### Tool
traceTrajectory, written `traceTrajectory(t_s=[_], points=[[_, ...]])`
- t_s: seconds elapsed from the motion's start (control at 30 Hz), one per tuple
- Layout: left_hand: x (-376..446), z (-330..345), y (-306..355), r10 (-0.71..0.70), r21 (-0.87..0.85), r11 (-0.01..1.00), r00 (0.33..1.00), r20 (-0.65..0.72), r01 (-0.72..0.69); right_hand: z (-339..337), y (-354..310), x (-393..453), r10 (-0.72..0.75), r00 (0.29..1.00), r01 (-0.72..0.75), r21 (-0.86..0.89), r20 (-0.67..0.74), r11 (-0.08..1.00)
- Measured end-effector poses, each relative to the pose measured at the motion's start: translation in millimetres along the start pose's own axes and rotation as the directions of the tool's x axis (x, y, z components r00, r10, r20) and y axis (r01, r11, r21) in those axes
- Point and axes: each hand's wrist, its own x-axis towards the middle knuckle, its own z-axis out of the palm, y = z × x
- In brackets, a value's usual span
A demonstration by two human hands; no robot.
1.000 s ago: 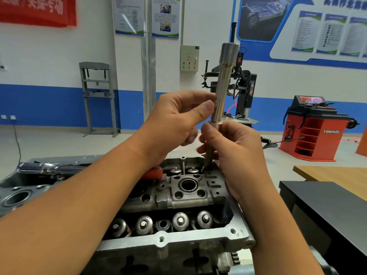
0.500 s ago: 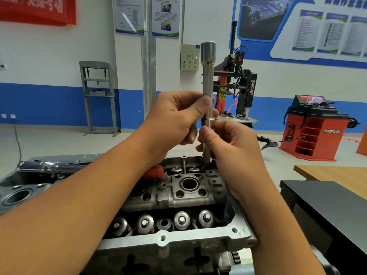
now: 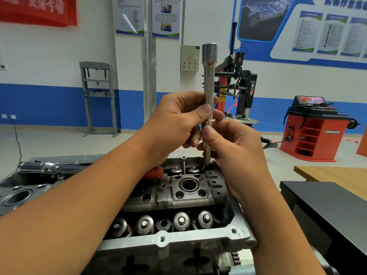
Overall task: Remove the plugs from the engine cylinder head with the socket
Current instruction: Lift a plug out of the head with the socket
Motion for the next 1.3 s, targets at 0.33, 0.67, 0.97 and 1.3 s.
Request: traceTrajectory(t_s=[0.33, 0.67, 0.97, 1.3], points=[[-1.7, 1.2, 2.3, 0.000, 0.008, 1.000, 0.999, -0.054, 0.000, -3.0, -1.3, -2.8, -0.038, 0.995, 0.035, -0.029, -0.092, 0.999], [-1.8, -1.1, 0.8, 0.049, 0.081, 0.996, 0.988, -0.148, -0.038, -1.8, -0.3, -3.5, -0.033, 0.993, 0.028, -0.053, -0.110, 0.998], [-1.6, 0.0, 2.9, 0.016, 0.014, 1.000, 0.999, -0.043, -0.015, -0.7, -1.4, -1.5, -0.022, 0.999, 0.024, 0.036, -0.049, 0.999], [-1.1, -1.8, 3.5, 0.002, -0.027, 1.000, 1.000, -0.027, -0.003, -1.6, -0.8, -1.9, -0.048, 0.998, 0.049, -0.018, 0.028, 0.999]])
